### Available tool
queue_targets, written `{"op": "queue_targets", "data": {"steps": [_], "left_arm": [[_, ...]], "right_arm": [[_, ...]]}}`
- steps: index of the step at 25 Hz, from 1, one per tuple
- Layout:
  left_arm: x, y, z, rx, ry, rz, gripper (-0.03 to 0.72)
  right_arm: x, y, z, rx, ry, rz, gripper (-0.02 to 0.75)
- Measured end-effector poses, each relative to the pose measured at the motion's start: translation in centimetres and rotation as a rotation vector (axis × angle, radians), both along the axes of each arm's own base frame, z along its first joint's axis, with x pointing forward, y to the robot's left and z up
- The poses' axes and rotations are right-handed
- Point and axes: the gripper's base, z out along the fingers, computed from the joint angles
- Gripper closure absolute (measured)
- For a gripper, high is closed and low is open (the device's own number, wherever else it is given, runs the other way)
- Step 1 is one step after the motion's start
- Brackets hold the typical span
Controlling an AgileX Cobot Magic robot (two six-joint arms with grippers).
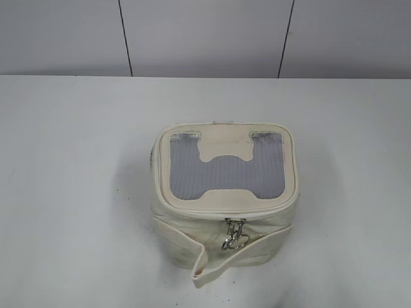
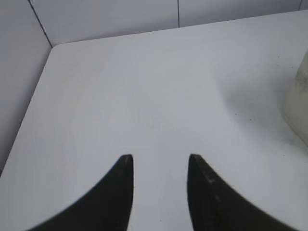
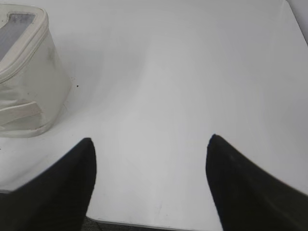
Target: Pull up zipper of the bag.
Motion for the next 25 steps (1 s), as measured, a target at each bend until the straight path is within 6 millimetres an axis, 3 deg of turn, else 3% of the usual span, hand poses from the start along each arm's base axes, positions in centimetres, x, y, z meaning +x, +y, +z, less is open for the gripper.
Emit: {"op": "queue_targets", "data": {"steps": [25], "left_arm": [[-0.02, 0.06, 0.0, 0.002, 0.0, -0.042, 0.405]], "right_arm": [[0.0, 0.0, 0.02, 0.0, -0.002, 0.004, 0.185]]}}
